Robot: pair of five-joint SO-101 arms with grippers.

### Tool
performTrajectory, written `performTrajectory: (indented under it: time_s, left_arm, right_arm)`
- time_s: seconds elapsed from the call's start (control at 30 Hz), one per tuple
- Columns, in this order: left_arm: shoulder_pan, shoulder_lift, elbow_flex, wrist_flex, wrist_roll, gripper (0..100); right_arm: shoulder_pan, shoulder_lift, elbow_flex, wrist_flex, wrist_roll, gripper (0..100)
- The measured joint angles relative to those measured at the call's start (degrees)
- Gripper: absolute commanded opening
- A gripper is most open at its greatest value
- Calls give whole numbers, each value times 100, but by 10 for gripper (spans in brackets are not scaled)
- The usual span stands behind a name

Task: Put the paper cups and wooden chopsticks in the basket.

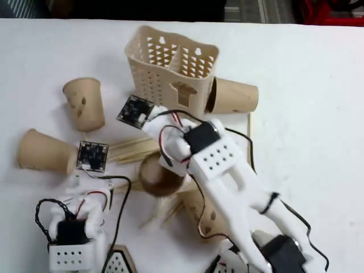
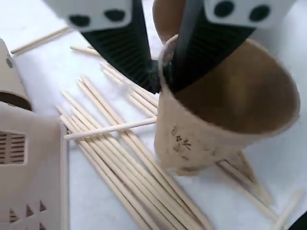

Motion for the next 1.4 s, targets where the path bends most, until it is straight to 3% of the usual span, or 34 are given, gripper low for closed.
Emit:
performTrajectory:
  time_s: [0.37,0.73,1.03,1.4]
  left_arm:
    - [0,0,0,0,0,27]
    - [0,0,0,0,0,27]
    - [0,0,0,0,0,27]
    - [0,0,0,0,0,27]
  right_arm:
    - [0,-1442,-246,501,0,19]
    - [0,-1618,-2831,826,-563,19]
    - [167,-1653,-3165,-176,-563,20]
    - [1407,-475,-3165,-1776,-862,20]
